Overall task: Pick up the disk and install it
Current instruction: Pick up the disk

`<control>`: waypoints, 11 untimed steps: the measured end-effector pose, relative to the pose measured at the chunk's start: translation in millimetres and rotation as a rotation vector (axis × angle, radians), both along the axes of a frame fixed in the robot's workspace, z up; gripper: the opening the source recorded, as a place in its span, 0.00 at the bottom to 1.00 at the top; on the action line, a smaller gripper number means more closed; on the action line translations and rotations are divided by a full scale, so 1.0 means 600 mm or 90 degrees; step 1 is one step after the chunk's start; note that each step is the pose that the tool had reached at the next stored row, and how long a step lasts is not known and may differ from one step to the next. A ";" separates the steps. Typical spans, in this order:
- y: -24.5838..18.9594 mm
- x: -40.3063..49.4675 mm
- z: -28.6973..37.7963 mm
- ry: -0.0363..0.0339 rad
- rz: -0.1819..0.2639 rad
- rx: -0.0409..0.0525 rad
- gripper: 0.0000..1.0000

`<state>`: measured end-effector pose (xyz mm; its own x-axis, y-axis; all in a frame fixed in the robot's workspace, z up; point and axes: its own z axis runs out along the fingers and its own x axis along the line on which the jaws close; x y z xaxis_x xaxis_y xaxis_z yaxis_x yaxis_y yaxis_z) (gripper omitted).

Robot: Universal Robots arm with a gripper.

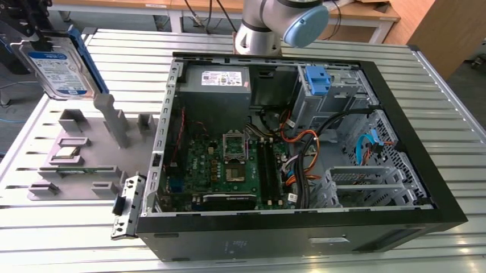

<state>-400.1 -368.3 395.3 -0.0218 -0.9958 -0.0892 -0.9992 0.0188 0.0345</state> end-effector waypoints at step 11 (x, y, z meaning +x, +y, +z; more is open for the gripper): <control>0.0000 0.000 0.019 0.0000 0.000 0.0000 0.35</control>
<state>-400.0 -368.2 406.6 -0.0218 -0.9958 -0.0892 -0.9992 0.0188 0.0345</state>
